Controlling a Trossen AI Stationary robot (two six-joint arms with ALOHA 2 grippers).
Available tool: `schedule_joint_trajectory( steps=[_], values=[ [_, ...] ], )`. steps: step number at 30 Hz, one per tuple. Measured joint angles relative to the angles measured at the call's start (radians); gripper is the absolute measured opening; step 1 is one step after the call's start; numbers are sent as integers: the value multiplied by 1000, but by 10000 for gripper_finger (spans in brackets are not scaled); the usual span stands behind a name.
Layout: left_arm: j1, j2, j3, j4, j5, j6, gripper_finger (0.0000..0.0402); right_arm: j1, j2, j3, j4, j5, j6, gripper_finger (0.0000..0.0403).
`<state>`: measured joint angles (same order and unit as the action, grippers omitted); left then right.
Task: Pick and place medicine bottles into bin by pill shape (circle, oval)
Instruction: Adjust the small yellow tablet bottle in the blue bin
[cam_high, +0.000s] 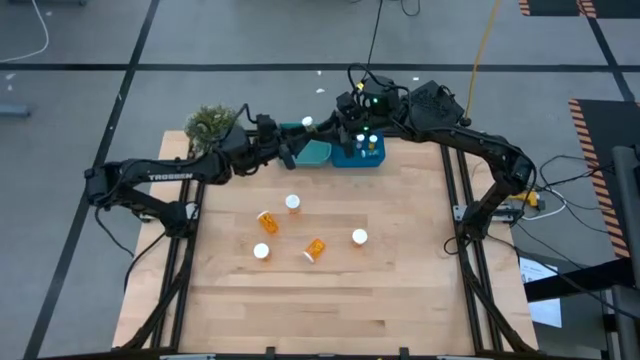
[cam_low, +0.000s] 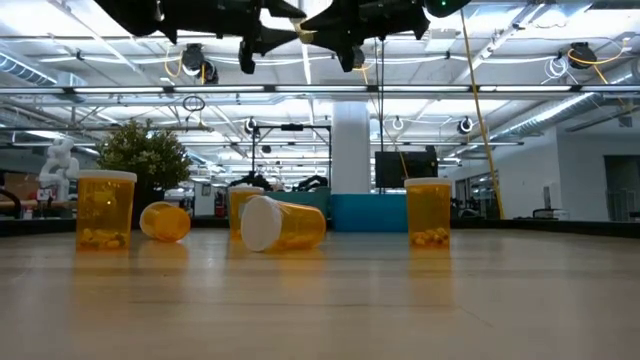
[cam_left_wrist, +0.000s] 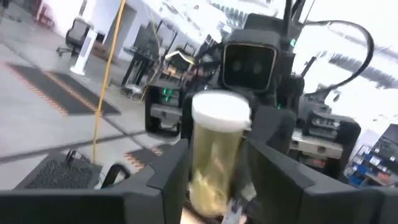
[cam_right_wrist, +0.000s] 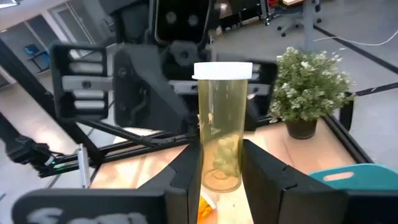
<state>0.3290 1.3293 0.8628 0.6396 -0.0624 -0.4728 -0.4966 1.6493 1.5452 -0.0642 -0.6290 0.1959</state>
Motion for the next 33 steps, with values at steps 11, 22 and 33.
schedule_joint_trajectory(
  steps=[11,22,33],
  values=[
    [13,8,-1,17,14,27,107,16,5,1,7,57,14,90],
    [36,8,-1,4,14,45,101,12,-4,2,-133,78,80,216],
    [53,8,-2,-146,89,289,99,8,-158,2,-257,163,132,271]
  ],
)
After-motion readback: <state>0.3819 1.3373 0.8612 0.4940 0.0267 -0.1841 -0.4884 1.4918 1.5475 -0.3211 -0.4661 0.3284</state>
